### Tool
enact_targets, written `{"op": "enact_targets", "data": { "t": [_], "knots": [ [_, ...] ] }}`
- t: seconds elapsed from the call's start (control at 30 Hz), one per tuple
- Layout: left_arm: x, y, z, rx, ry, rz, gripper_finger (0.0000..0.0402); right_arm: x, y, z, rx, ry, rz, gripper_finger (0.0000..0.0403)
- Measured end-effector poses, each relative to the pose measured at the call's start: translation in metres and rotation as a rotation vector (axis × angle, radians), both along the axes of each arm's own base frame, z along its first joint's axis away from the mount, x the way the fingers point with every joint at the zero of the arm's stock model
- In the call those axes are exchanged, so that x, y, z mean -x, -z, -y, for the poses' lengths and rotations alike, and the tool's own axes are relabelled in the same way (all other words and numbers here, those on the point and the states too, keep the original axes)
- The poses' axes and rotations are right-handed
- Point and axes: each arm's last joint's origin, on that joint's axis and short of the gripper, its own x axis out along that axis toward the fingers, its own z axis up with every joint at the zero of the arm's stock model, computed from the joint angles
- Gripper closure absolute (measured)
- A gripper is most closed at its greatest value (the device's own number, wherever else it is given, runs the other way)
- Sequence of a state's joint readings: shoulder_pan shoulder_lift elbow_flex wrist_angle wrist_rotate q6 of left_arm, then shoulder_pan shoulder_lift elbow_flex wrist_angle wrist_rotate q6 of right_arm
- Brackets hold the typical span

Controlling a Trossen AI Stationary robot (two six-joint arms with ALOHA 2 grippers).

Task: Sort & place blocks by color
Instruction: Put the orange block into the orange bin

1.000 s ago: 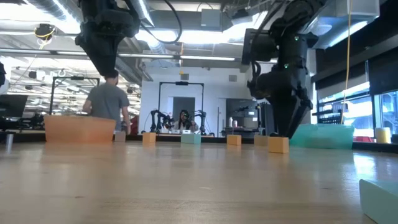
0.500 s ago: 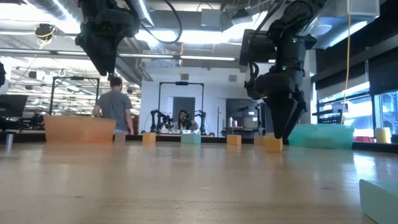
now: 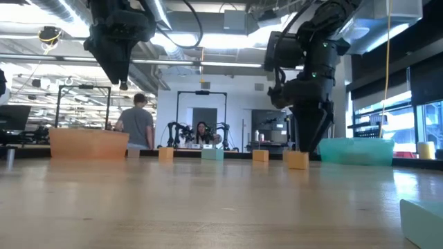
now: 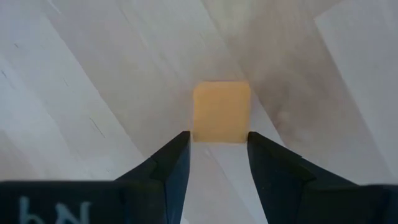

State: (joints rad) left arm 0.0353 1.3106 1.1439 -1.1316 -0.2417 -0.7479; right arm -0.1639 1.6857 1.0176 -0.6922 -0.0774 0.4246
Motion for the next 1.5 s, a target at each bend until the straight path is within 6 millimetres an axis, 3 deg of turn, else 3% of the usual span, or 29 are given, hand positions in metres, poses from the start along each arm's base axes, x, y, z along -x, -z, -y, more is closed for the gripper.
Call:
{"op": "enact_targets", "data": {
  "t": [0.3, 1.5],
  "knots": [
    [0.0, 0.0, 0.0, 0.0, 0.0, 0.0, 0.022, -0.012, -0.018, 0.004, 0.026, -0.023, 0.052, 0.0244],
    [0.0, 0.0, 0.0, 0.0, 0.0, 0.0, 0.022, -0.012, -0.007, 0.008, 0.017, 0.036, -0.015, 0.0243]
  ]
}}
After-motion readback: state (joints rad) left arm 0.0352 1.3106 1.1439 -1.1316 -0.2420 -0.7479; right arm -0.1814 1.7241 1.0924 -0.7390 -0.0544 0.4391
